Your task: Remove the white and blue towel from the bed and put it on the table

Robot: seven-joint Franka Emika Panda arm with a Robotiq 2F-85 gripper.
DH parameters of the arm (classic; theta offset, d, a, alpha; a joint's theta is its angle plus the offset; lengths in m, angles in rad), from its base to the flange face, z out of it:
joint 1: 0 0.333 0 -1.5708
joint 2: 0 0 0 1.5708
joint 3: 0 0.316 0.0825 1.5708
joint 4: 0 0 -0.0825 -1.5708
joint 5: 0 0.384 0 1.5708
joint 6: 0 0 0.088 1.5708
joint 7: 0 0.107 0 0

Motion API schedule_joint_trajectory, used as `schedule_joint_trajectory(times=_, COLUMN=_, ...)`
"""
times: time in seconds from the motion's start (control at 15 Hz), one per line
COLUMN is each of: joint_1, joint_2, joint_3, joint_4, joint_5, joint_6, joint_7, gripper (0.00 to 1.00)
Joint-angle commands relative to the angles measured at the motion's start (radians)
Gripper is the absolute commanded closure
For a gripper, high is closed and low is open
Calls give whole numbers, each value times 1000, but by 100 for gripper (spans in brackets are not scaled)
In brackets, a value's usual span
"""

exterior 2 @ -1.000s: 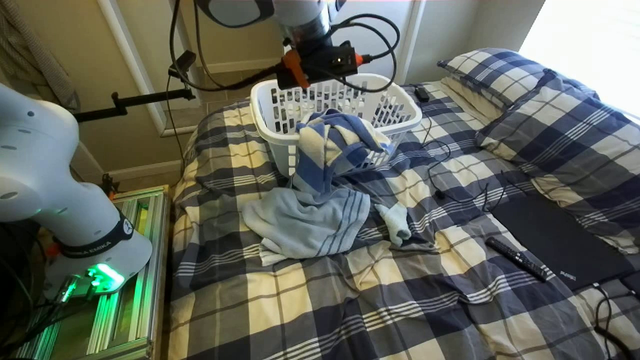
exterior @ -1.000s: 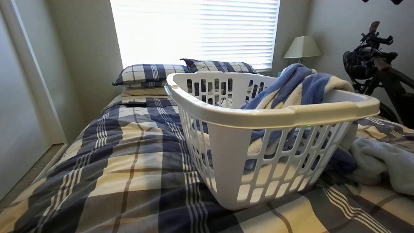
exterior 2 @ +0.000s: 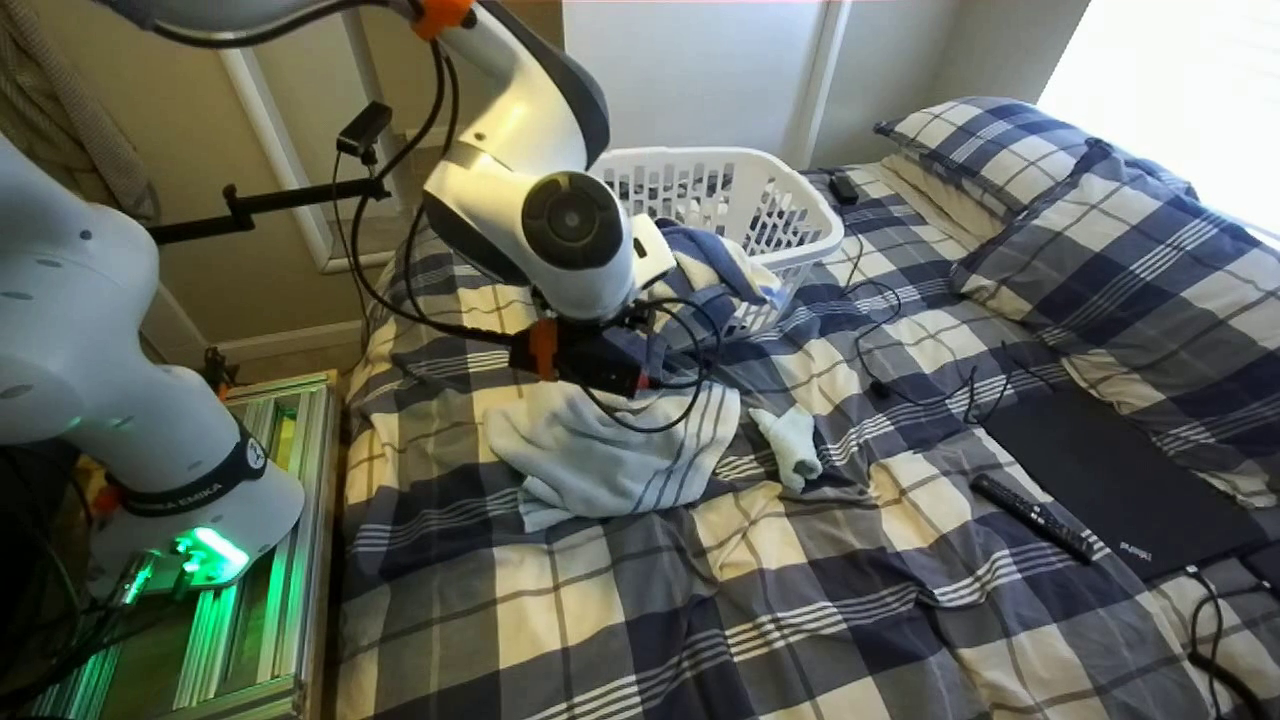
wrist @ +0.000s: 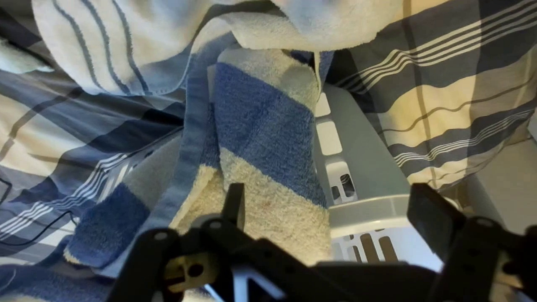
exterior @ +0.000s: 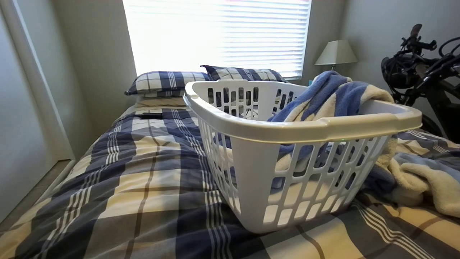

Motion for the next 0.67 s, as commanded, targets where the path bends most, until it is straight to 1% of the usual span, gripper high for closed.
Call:
schedule_joint_trajectory(times=0.0, joint_1=-30, joint_2=121, joint_3=38, joint_4=43, joint_5=160, joint_6=-1, joint_7=-64, gripper=0)
schedule_joint_trajectory(times=0.2, joint_1=-42, joint_2=201, joint_3=68, joint_4=69, joint_5=268, joint_6=-13, joint_7=-102, gripper=0)
schedule_joint_trajectory(times=0.33, joint_1=-48, joint_2=248, joint_3=85, joint_4=90, joint_5=335, joint_6=-3, joint_7=-160, gripper=0)
schedule_joint_trajectory(times=0.6, joint_1=-53, joint_2=347, joint_3=105, joint_4=148, joint_5=444, joint_6=5, joint_7=-207, gripper=0)
